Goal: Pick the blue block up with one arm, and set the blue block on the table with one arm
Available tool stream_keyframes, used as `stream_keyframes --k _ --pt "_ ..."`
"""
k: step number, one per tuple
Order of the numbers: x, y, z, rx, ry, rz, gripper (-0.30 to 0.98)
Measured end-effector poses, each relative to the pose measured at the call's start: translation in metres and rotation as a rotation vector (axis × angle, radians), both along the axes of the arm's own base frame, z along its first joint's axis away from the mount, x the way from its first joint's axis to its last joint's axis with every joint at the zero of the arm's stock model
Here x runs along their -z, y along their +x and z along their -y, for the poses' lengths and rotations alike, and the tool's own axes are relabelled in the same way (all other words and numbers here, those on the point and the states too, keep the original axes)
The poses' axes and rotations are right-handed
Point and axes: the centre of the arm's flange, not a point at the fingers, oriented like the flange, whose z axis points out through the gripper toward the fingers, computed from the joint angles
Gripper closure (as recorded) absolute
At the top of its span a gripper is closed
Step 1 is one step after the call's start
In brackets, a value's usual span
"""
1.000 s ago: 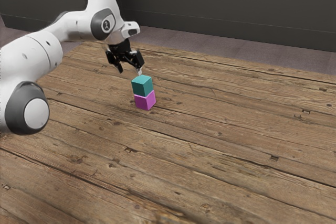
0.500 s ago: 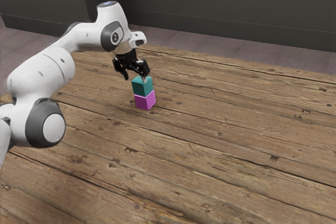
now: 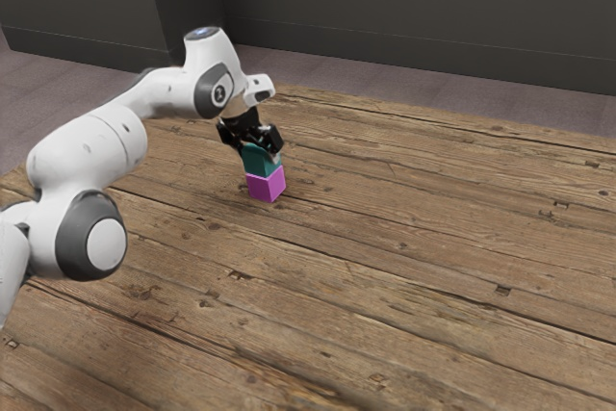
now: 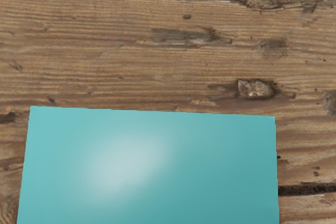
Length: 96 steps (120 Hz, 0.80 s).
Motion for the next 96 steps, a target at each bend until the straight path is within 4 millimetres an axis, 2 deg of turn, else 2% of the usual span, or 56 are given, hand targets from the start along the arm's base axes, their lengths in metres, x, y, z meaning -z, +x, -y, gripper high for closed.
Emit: stream_keyframes --k 16,30,40,50,56,60,72,86,96 --pt "0.008 0.000 -0.002 0.000 -0.002 0.000 0.04" --pt "0.006 -0.001 -0.005 0.000 0.008 -0.002 0.29" --pt "-0.017 -0.005 -0.011 -0.002 0.040 -0.003 0.38" --pt "-0.052 -0.012 -0.013 -0.003 0.073 0.001 0.42" --pt "-0.069 -0.012 0.008 0.023 0.083 0.007 0.44" --pt "-0.075 -0.013 0.033 0.053 0.086 0.004 0.45" --pt "-0.075 -0.014 0.095 0.128 0.079 -0.012 0.46" --pt "-0.028 -0.018 0.130 0.160 0.036 -0.071 0.46" --pt "0.009 -0.022 0.146 0.166 0.007 -0.104 0.46"
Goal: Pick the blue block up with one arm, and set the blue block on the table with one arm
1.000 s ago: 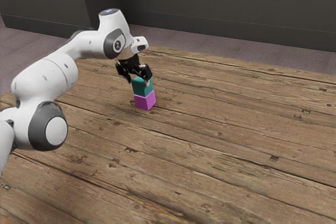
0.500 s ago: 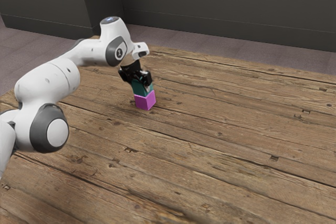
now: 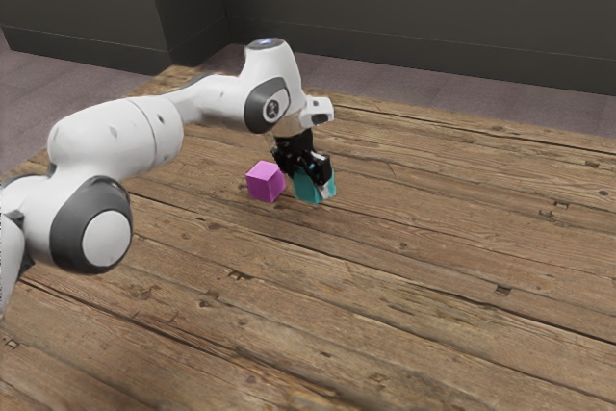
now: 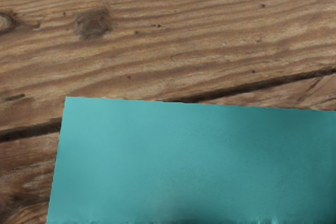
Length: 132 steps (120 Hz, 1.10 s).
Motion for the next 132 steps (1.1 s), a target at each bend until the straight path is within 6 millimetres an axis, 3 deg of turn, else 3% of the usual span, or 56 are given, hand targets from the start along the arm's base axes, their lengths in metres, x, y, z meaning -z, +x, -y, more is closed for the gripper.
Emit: stream_keyframes --k 8,22,39,48,54,58,66,79,84,87,95,103,112,119,132 --pt "0.013 -0.001 0.004 -0.007 -0.015 0.000 0.45" --pt "0.016 0.001 0.005 -0.019 -0.037 0.023 0.23" --pt "0.032 0.000 0.004 -0.030 -0.058 0.014 0.13" --pt "0.033 0.000 0.004 -0.033 -0.065 0.019 0.09" --pt "0.022 0.000 0.005 -0.032 -0.067 0.033 0.07" --pt "0.010 -0.002 0.006 -0.030 -0.066 0.040 0.06" --pt "-0.035 -0.020 0.009 -0.019 -0.055 0.054 0.04" --pt "-0.170 -0.099 0.000 -0.014 -0.003 0.111 0.03" --pt "-0.215 -0.127 -0.008 -0.018 0.020 0.133 0.02" --pt "-0.232 -0.141 -0.017 -0.027 0.032 0.137 0.02" --pt "-0.258 -0.166 -0.049 -0.068 0.059 0.132 0.02" --pt "-0.267 -0.176 -0.083 -0.114 0.074 0.113 0.01" --pt "-0.272 -0.182 -0.107 -0.143 0.085 0.084 0.01" --pt "-0.283 -0.184 -0.110 -0.143 0.088 0.082 0.01" --pt "-0.305 -0.187 -0.094 -0.105 0.103 0.084 0.00"
